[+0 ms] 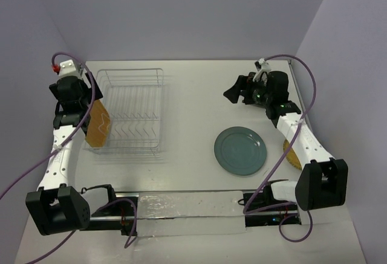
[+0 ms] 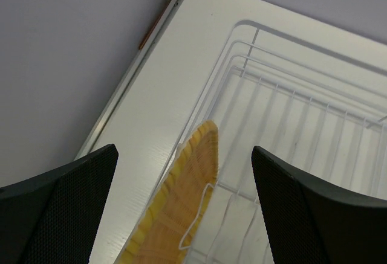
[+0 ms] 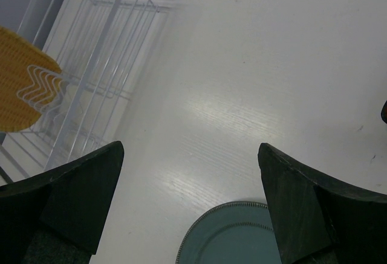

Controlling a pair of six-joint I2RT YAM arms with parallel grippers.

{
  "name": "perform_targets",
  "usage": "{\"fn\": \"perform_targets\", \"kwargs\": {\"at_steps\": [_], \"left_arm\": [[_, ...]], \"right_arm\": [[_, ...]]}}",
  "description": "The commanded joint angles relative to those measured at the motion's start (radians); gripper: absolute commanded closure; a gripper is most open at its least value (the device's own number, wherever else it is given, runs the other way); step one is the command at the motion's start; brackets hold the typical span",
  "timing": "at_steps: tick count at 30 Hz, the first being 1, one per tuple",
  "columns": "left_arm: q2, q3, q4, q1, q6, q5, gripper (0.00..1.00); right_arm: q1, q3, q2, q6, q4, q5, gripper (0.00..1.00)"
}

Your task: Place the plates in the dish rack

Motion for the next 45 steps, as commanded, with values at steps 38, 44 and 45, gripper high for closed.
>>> {"fn": "perform_targets", "kwargs": {"at_steps": [38,44,45], "left_arm": [[-0.06,-0.186,0.153,0.066,-0.002,0.022,0.88],[0.066,-0.142,0.114,0.067,-0.028,0.023,0.59],[0.082,-0.135,0.108,0.067,-0.031,0.018,0.58]], "right_arm": [[-0.012,0.049,0.033,-0.042,-0.011,-0.093,0.04],[-0.011,0.044,0.023,-0.042,-0.013,-0.09,0.04],[-0.011,0.045,0.023,-0.042,-0.013,-0.091,0.04]]}}
